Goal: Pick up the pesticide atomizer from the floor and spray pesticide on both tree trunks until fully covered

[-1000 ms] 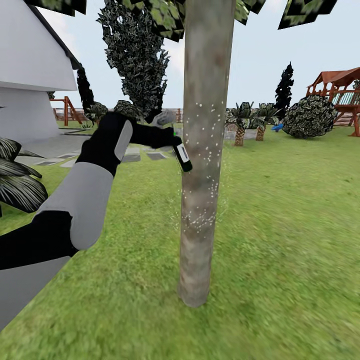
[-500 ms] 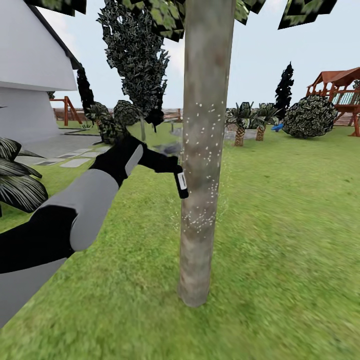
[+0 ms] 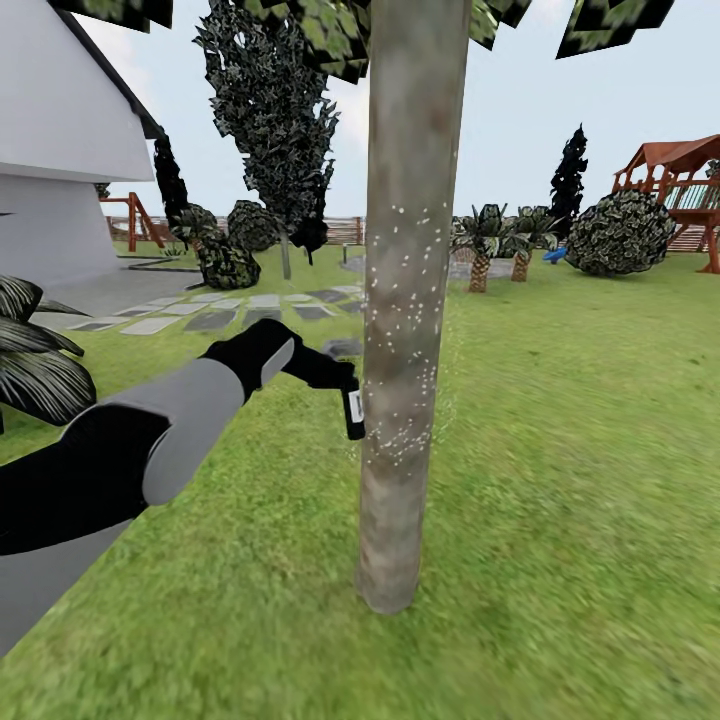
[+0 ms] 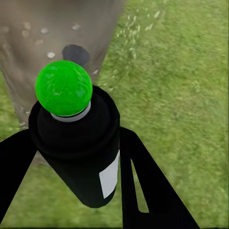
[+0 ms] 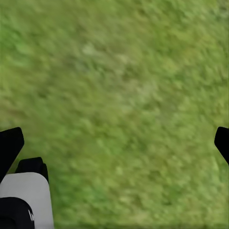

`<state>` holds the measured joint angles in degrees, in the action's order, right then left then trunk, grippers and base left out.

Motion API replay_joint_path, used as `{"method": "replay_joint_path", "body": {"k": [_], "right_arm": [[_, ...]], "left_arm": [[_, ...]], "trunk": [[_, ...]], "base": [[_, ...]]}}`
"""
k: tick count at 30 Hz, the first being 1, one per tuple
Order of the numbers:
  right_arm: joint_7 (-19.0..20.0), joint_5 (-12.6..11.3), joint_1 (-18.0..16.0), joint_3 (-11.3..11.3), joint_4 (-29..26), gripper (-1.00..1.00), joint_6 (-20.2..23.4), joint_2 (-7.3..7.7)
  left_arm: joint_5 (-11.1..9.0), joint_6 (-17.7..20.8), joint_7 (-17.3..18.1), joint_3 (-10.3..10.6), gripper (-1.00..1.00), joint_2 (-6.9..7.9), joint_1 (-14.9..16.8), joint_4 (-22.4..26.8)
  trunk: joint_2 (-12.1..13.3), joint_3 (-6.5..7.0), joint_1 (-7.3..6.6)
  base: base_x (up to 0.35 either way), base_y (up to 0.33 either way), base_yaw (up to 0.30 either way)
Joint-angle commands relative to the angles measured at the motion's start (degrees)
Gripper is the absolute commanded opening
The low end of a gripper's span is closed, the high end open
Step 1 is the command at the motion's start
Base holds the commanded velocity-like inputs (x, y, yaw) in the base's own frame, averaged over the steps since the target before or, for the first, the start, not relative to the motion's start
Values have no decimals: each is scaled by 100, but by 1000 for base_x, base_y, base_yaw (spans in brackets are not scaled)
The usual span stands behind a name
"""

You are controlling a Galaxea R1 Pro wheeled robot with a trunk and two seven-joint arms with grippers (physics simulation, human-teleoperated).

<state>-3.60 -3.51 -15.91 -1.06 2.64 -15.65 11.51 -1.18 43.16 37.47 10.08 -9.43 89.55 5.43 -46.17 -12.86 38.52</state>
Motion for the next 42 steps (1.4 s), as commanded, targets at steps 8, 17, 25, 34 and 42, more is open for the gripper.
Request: {"method": "replay_joint_path", "body": {"k": [8, 17, 25, 34, 42], "right_arm": [[0, 0, 0, -4, 0, 100, 0, 0], [0, 0, 1, 0, 0, 100, -14, -2], [16, -9, 0, 0, 0, 100, -18, -41], [1, -19, 0, 8, -8, 100, -17, -44], [0, -20, 1, 9, -9, 100, -17, -38]], "left_arm": [[-7, -374, -18, -23, -100, -56, -24, -351], [524, -1187, -52, -39, -100, -56, -577, -369], [612, -2176, -81, -47, -100, 195, -1381, -375], [596, -3280, -91, -42, -100, 225, -2588, -373], [585, -3485, -91, -50, -100, 228, -2896, -373]], "trunk": [[-1, 1, 0], [-1, 1, 0], [-1, 1, 0], [-1, 1, 0], [-1, 1, 0]], "base": [[0, 0, 0], [0, 0, 0], [-32, 0, 0], [-248, 0, 0], [-232, 0, 0]]}}
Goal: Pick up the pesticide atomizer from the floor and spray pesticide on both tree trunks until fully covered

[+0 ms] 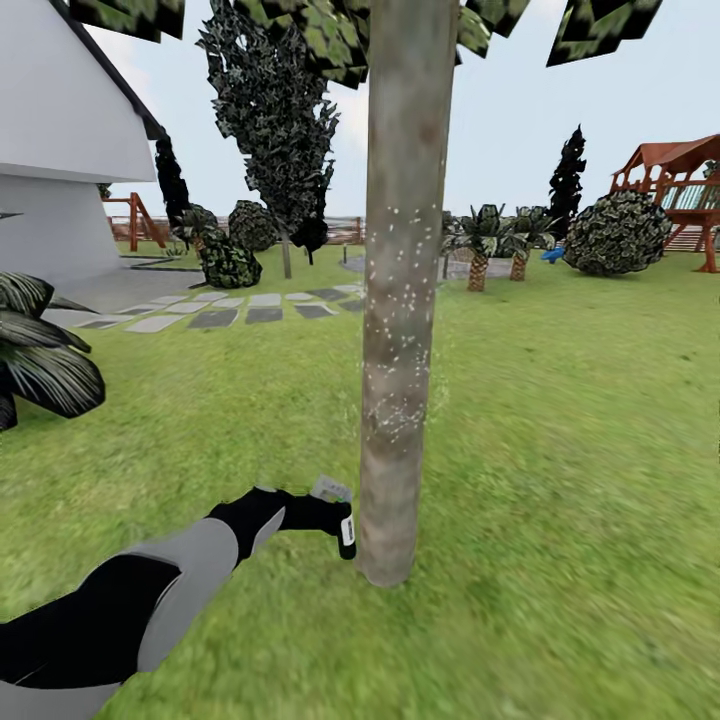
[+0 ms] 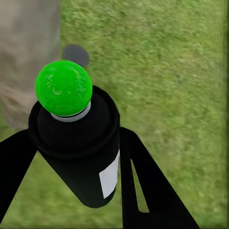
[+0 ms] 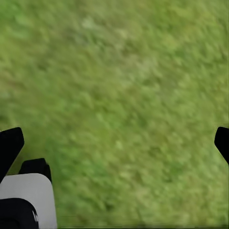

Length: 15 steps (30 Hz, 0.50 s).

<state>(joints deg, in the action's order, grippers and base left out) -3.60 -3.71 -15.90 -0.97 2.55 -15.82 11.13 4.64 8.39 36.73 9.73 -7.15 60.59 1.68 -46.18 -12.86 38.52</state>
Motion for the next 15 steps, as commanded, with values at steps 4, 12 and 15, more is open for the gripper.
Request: {"method": "replay_joint_path", "body": {"k": [4, 12, 15], "right_arm": [[0, 7, -1, -5, 0, 100, -7, 3], [-12, -1, -1, -6, -110, 100, -18, 42], [-120, 8, -1, -6, -847, 100, -23, 99]], "left_arm": [[2, -41, -17, -11, -100, -5, -156, 6], [9, -276, -24, -8, -100, -6, -241, 8], [23, -297, -107, -7, -100, -6, -247, 8]], "trunk": [[0, 0, 0], [0, 0, 0], [0, 0, 0]], "base": [[-208, 0, 0], [-230, 0, 0], [-20, 0, 0]]}}
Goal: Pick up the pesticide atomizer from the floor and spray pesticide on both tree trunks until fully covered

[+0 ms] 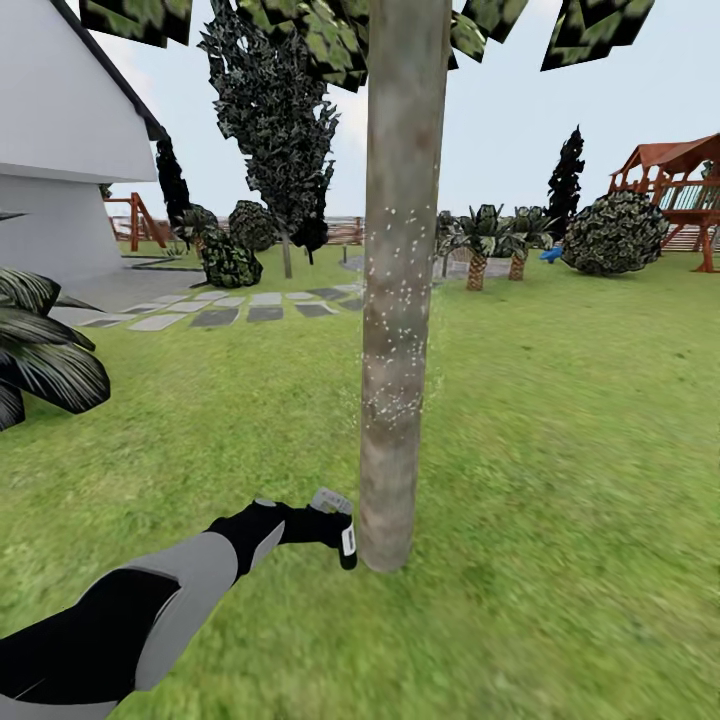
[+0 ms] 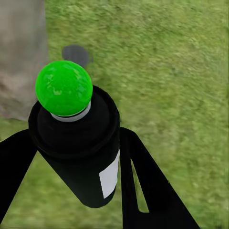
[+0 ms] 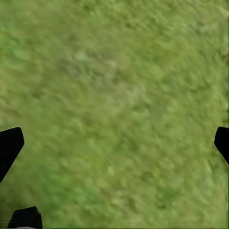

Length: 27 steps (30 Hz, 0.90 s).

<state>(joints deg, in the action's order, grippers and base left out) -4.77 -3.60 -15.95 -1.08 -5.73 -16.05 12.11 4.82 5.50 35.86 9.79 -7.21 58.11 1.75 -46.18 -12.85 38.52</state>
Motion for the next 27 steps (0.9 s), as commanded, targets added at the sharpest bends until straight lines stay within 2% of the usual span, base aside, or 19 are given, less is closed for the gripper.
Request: {"method": "replay_joint_path", "body": {"k": [1, 4, 6, 8, 9, 12, 13, 14, 15, 17, 19, 21, 22, 24, 26, 27], "right_arm": [[-124, -4, 4, 6, -230, 100, 4, 45], [-325, -7, -113, 17, -911, 100, 94, 238], [-230, -3, -607, 14, -1294, 100, 779, 277], [113, 3, -1278, 4, -1392, 100, 1621, 284], [448, 5, -1607, -2, -1419, 100, 1867, 284], [1865, 12, -2401, -12, -1452, 100, 2227, 270], [2529, 71, -2670, -15, -1461, 100, 2293, 247], [2984, 146, -2827, -19, -1466, 100, 2319, 225], [3464, 236, -2989, -21, -1471, 100, 2337, 157], [4677, 458, -3419, -23, -1486, 100, 2366, -138], [5445, 540, -3734, -21, -1496, 100, 2406, -333], [6209, 574, -4096, -18, -1534, 100, 2817, -501], [6582, 584, -4266, -17, -1684, 100, 3067, -621], [6823, 586, -4374, -16, -1919, 100, 3235, -722], [6948, 587, -4429, -16, -2036, 100, 3311, -804], [7111, 588, -4449, -16, -2075, 100, 3336, -916]], "left_arm": [[10, -10, -68, -13, -100, 0, 0, 1], [14, -13, -146, -12, -100, 0, -1, 9], [9, -30, -160, -12, -100, 0, -1, 14], [0, -293, -161, -16, -100, 3, -1, 11], [-6, -462, -152, -18, -100, 5, -1, 11], [-23, -712, -60, -20, -100, 8, -1, 16], [-28, -770, 103, -21, -100, 8, -1, 17], [-30, -833, 288, -21, -100, 8, -1, 18], [-31, -932, 527, -24, -100, 9, -1, 20], [-36, -1175, 1183, -30, -100, 9, -1, 29], [-40, -1263, 1489, -30, -100, 7, -1, 32], [-38, -1314, 1815, -30, -100, 5, -1, 26], [-36, -1327, 2148, -27, -100, 3, -1, 40], [-35, -1335, 2500, -27, -100, -1, -1, 63], [-34, -1338, 2666, -25, -100, -5, -1, 73], [-34, -1340, 2724, -19, -100, -8, -1, 76]], "trunk": [[0, -1, 0], [0, -1, 0], [0, -1, 0], [0, -1, 0], [0, -1, 0], [0, -1, 0], [0, -1, 0], [0, -1, 0], [0, -1, 0], [0, -1, 0], [0, -1, 0], [0, -1, 0], [0, -1, 0], [0, -1, 0], [0, -1, 0], [0, -1, 0]], "base": [[-6, 0, 0], [-2, 0, 0], [0, 0, 0], [0, 0, 0], [0, 0, 0], [0, 0, 0], [0, 0, 0], [0, 0, 0], [0, 0, 0], [0, 0, 0], [0, 0, 0], [0, 0, 0], [0, 0, 0], [0, 0, 0], [0, 0, 0], [0, 0, 0]]}}
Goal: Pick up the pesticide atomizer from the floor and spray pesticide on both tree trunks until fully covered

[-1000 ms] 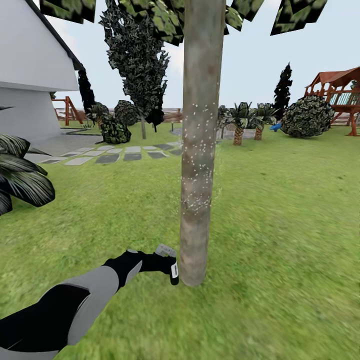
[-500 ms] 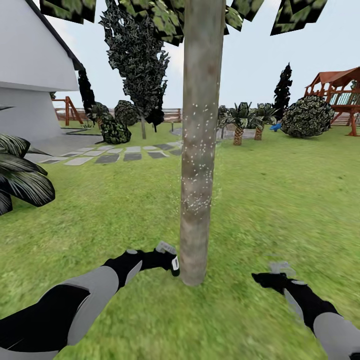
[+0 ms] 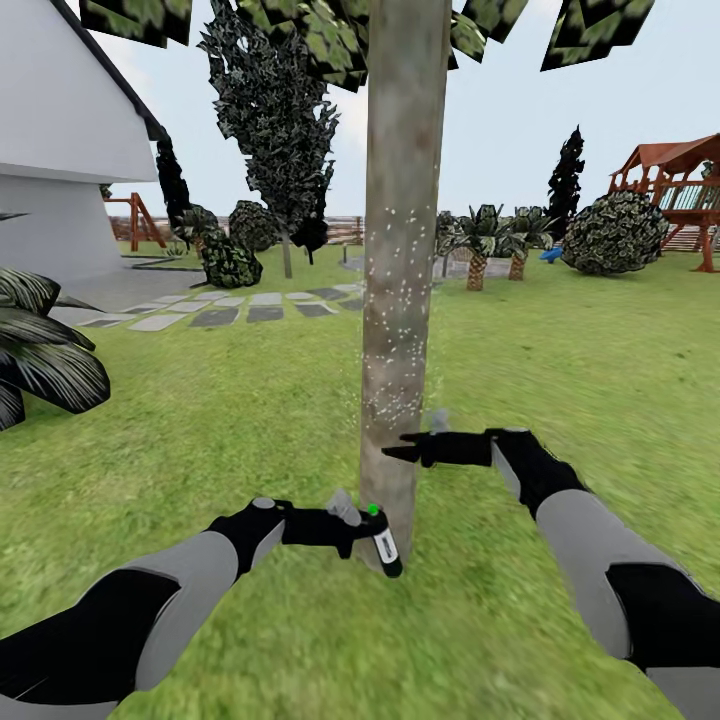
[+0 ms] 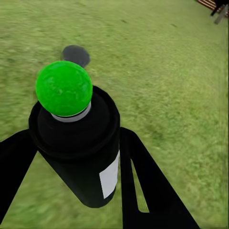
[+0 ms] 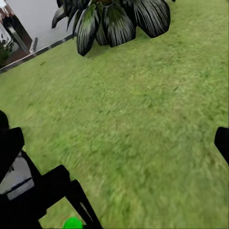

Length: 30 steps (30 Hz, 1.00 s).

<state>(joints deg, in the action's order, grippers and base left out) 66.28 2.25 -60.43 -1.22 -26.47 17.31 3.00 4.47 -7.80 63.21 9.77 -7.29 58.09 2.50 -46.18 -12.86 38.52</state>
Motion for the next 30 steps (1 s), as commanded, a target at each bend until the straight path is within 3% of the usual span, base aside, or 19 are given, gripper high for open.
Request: {"method": "replay_joint_path", "body": {"k": [1, 3, 6, 9, 12, 13, 23, 27, 30], "right_arm": [[146, 4, -8, -1, -16, 100, 15, -88], [471, 9, -17, -3, -34, 100, 165, -276], [681, 12, -20, -81, -40, 100, 296, -377], [722, 12, -14, -723, -32, 100, 328, -406], [722, 13, -13, -983, -31, 100, 333, -406], [721, 14, -13, -1000, -29, -100, 334, -408], [692, 37, -12, -1034, -10, -100, 322, -400], [677, 438, -7, -1030, 106, -100, 309, -404], [676, 522, -4, -1029, 194, -100, 303, -412]], "left_arm": [[2, -11, 11, -15, -100, -6, 0, 4], [2, -11, 38, -14, -100, -14, 0, 10], [2, -11, 47, -18, -100, -17, 0, 13], [2, -11, 50, -26, -100, -13, 0, 13], [2, -11, 43, -29, -100, -10, 0, 13], [2, -11, 43, -29, -100, -9, 0, 14], [2, -11, 42, -37, -100, 8, 0, 14], [2, -11, 42, -35, -100, 11, 0, 14], [2, -11, 42, -31, -100, 9, 0, 17]], "trunk": [[0, 0, 0], [0, 0, 0], [0, 0, 0], [0, 0, 0], [0, 0, 0], [0, 0, 0], [0, 0, 0], [0, 0, 0], [0, 0, 0]], "base": [[0, 0, 0], [0, 0, 0], [0, 0, 0], [0, 0, 0], [0, 0, 0], [0, 0, 0], [0, 0, 0], [0, 0, 0], [0, 0, 0]]}}
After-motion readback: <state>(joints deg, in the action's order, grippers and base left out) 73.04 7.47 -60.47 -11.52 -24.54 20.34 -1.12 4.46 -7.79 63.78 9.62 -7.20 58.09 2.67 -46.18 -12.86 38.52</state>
